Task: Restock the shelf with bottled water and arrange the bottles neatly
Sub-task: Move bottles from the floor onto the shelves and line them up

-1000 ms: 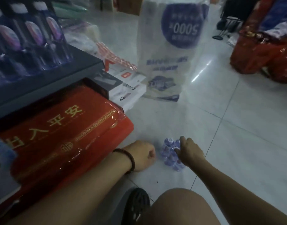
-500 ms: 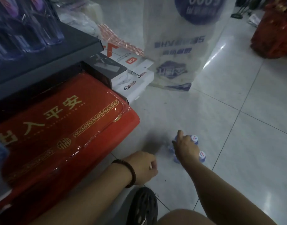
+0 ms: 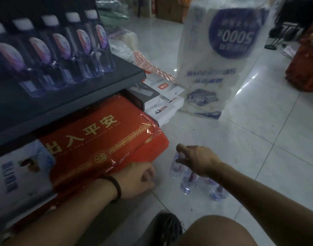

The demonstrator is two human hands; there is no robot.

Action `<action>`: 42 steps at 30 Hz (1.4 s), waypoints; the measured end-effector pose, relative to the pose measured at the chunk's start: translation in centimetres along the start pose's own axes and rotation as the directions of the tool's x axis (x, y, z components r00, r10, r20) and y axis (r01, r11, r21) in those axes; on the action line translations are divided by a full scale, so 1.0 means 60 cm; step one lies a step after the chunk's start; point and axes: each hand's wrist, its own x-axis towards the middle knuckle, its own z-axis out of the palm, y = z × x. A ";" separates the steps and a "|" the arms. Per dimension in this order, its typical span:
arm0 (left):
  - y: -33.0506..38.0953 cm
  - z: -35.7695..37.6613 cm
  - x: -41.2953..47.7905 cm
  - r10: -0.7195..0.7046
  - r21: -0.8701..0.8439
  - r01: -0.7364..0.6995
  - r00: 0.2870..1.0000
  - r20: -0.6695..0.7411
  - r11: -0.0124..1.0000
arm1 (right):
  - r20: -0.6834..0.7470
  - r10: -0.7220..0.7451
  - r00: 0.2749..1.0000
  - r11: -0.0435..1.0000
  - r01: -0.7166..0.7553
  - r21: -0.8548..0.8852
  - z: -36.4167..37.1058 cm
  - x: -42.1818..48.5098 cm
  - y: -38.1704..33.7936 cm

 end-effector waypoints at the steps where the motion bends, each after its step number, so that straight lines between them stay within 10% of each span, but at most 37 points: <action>1: -0.009 -0.021 -0.023 -0.006 0.001 0.006 0.999 -0.037 1.000 | -0.020 -0.092 0.996 0.996 0.092 -0.022 -0.044 -0.002 -0.031; 12: -0.082 -0.222 -0.364 0.115 -0.449 -0.219 0.962 -0.248 0.866 | -0.238 -0.713 0.659 0.637 0.751 0.173 -0.382 -0.014 -0.477; 20: -0.208 -0.199 -0.502 -0.222 -0.925 -0.233 0.926 -0.305 0.299 | -0.294 -0.675 0.677 0.497 0.712 0.496 -0.328 0.052 -0.705; 26: -0.234 -0.212 -0.537 -0.333 -0.907 -0.285 0.861 -0.384 0.309 | -0.283 -0.588 0.758 0.556 0.632 0.540 -0.313 0.099 -0.779; 30: -0.242 -0.230 -0.547 -0.396 -0.863 -0.406 0.770 -0.500 0.301 | -0.422 -0.367 0.829 0.412 0.552 0.725 -0.310 0.112 -0.813; 32: -0.247 -0.245 -0.555 -0.428 -0.824 -0.493 0.704 -0.567 0.281 | -0.241 -0.377 0.895 0.278 0.357 0.892 -0.306 0.106 -0.822; 37: -0.267 -0.280 -0.566 -0.536 -0.717 -0.645 0.520 -0.665 0.263 | 0.014 -0.762 0.647 0.057 0.046 0.997 -0.267 0.105 -0.839; 42: -0.279 -0.304 -0.582 -0.663 -0.612 -0.532 0.121 -0.739 0.585 | -0.113 -0.649 0.753 -0.051 0.105 0.993 -0.263 0.114 -0.872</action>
